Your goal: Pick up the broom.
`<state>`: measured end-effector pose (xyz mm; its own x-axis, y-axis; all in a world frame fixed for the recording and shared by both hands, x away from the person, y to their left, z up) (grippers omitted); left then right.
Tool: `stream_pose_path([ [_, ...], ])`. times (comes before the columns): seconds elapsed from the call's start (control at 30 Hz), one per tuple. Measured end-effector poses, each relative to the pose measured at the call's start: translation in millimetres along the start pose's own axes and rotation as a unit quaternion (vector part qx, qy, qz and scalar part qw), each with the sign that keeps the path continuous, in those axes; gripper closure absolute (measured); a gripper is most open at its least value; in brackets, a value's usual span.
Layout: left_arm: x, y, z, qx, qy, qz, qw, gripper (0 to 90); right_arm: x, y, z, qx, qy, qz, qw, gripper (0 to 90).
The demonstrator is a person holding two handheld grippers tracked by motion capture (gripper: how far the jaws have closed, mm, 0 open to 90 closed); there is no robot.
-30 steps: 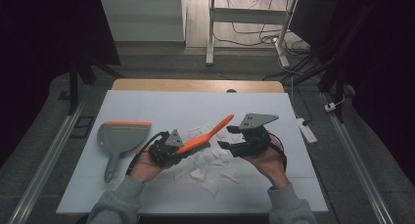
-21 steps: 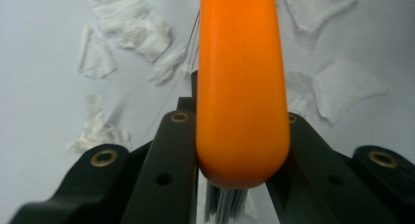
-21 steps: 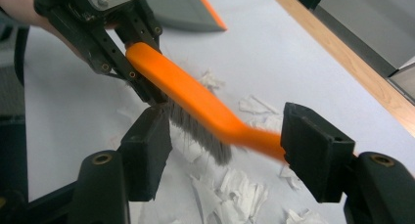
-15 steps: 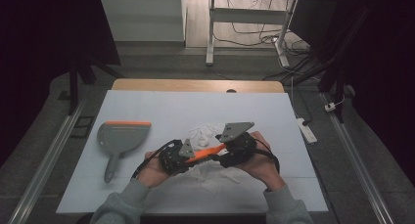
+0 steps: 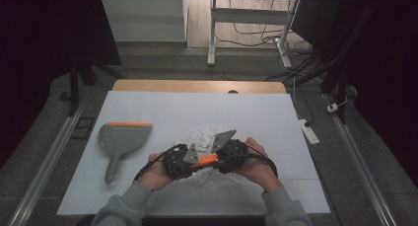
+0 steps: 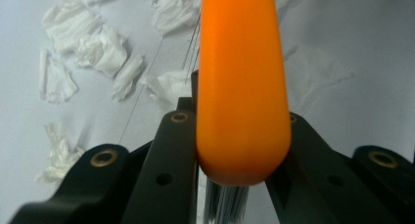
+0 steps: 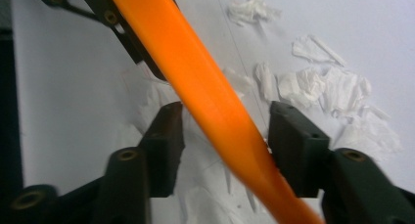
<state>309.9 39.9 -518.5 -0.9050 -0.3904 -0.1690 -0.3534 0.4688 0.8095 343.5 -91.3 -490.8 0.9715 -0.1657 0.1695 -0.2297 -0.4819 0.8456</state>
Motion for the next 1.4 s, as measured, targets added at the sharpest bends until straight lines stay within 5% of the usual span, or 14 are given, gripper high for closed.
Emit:
stream_pose_path([
  [0.3, -4.1, 7.8, -1.0, 0.027, -0.012, -0.004, 0.9995, 77.4, -6.3, 3.7, -1.0, 0.0, 0.049, 0.005, 0.9988, 62.0],
  [0.47, -14.9, 17.8, -0.4, 0.068, 0.024, -0.033, 0.9968, 62.1, -6.4, 7.9, -2.5, 0.025, 0.037, -0.01, 0.9989, 69.0],
  [0.63, -20.9, 22.0, 0.7, 0.08, 0.046, -0.06, 0.9939, 47.4, -3.7, 11.9, -4.1, 0.04, 0.026, -0.007, 0.9989, 69.5],
  [0.8, -30.2, 33.4, 8.4, 0.098, 0.085, -0.089, 0.9875, 38.3, 6.0, 18.5, 1.3, 0.058, -0.011, -0.001, 0.9982, 69.5],
  [1.07, -46.2, 52.4, 43.7, 0.121, 0.167, -0.112, 0.972, 34.5, 27.8, 27.8, 14.7, 0.082, -0.062, 0.02, 0.9944, 69.6],
  [1.27, -47.9, 56.3, 75.5, 0.112, 0.197, -0.12, 0.9666, 33.2, 42.5, 36.5, 27.8, 0.096, -0.104, 0.044, 0.9889, 69.6],
  [1.4, -52.7, 57.6, 93.2, 0.118, 0.24, -0.116, 0.9565, 32.5, 51.9, 42.9, 35.0, 0.104, -0.141, 0.066, 0.9823, 69.6],
])
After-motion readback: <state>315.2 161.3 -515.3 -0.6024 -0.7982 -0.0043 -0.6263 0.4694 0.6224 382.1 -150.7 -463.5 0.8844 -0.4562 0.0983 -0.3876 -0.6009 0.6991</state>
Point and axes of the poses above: each handheld gripper's, and its own axes: y roughly backward along the jaws, z roughly out of its underside, x roughly to its right, the point moved 6 cm from there along -y, roughly forward along the jaws, and after that the axes turned 2 degrees about -z, right-handed, at the moved point
